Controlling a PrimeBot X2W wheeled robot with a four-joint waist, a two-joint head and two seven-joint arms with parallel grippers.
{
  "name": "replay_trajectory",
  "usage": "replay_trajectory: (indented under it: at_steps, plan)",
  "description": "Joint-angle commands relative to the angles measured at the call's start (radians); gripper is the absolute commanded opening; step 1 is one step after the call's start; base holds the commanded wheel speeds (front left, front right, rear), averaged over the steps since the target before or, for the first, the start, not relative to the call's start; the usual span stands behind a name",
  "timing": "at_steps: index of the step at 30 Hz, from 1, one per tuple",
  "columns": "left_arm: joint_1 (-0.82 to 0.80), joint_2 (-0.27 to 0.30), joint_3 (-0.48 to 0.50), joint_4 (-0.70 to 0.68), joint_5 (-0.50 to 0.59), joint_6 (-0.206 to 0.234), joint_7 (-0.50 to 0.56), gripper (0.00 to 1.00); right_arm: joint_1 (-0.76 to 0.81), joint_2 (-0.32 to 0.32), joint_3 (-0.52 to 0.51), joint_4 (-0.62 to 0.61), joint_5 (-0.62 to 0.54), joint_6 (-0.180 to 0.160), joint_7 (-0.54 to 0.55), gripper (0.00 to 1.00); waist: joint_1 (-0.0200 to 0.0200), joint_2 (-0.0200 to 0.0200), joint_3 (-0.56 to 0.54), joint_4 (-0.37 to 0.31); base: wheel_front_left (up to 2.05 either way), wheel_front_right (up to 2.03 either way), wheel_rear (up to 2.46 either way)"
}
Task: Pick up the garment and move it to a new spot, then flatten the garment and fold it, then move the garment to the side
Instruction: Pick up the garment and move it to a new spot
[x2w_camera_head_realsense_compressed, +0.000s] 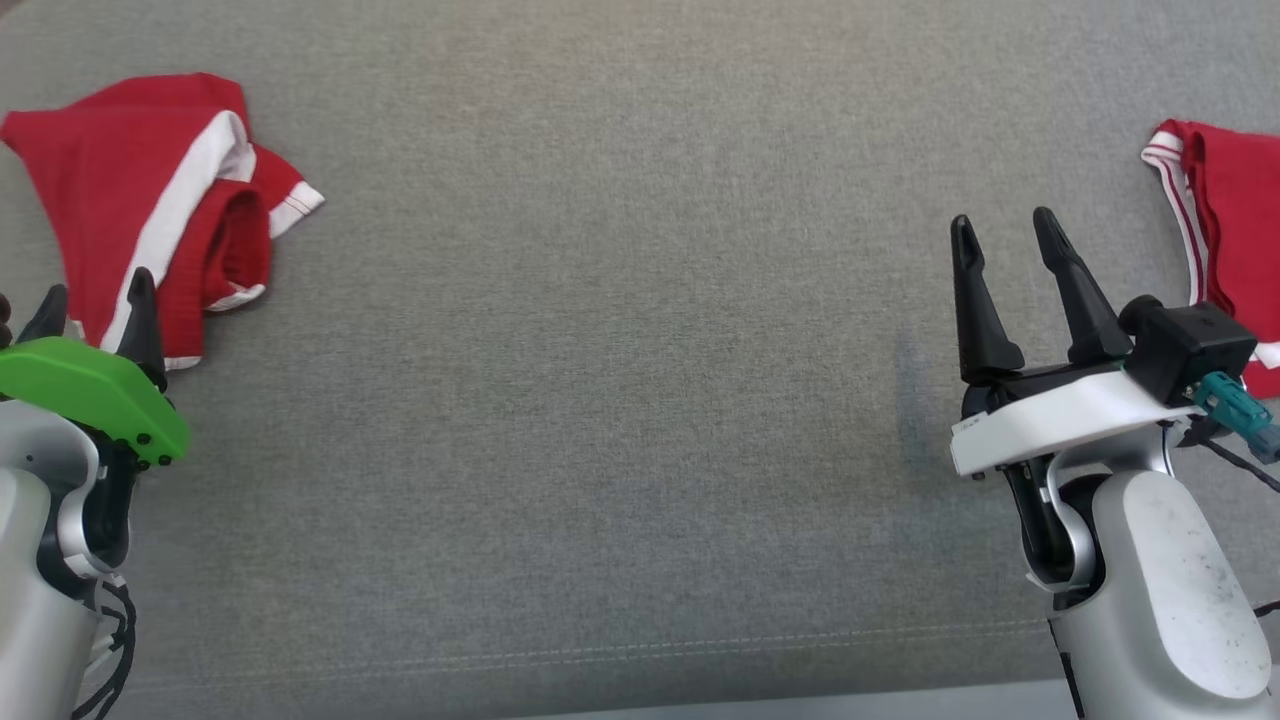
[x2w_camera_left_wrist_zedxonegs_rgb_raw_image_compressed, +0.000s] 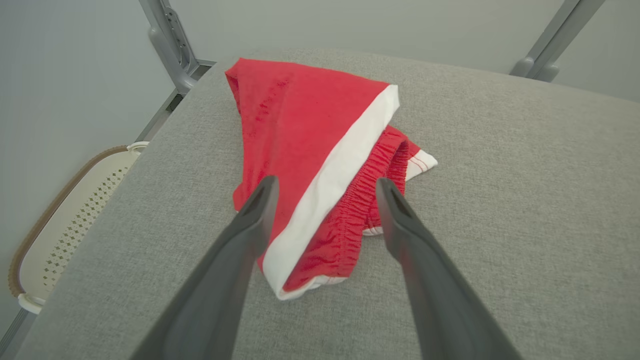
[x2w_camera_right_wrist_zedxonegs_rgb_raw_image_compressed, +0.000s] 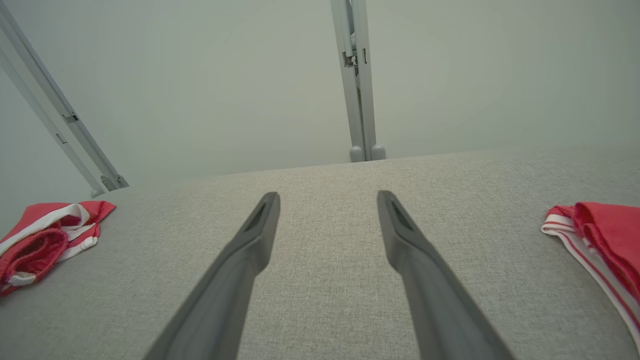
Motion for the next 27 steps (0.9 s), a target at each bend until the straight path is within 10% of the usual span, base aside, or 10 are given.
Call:
replay_trajectory:
  at_steps: [1, 15, 19, 27]
  plan:
    - [-0.013, 0.011, 0.007, 0.01, -0.01, 0.002, 0.007, 1.0, -0.021, -0.003, 0.003, 0.005, 0.006, -0.001, -0.011, 1.0, -0.0001, 0.0, 0.111, -0.089, 0.0, 0.0, 0.0]
    - [0.047, 0.043, 0.039, 0.024, -0.011, 0.081, -0.002, 0.99, -0.072, -0.003, 0.013, 0.041, 0.006, 0.0, -0.044, 1.0, -0.0001, 0.0, 0.168, -0.094, 0.0, 0.0, 0.0]
    - [0.05, 0.033, 0.032, 0.004, -0.003, 0.073, -0.018, 0.0, -0.075, -0.002, 0.018, 0.052, 0.009, 0.0, -0.049, 1.0, -0.0001, 0.0, 0.162, -0.095, 0.0, 0.0, 0.0]
    - [0.078, -0.037, 0.047, -0.124, -0.048, 0.025, -0.11, 0.0, -0.042, 0.001, 0.015, 0.071, 0.017, 0.0, -0.059, 1.0, -0.0001, 0.0, 0.088, -0.1, 0.0, 0.0, 0.0]
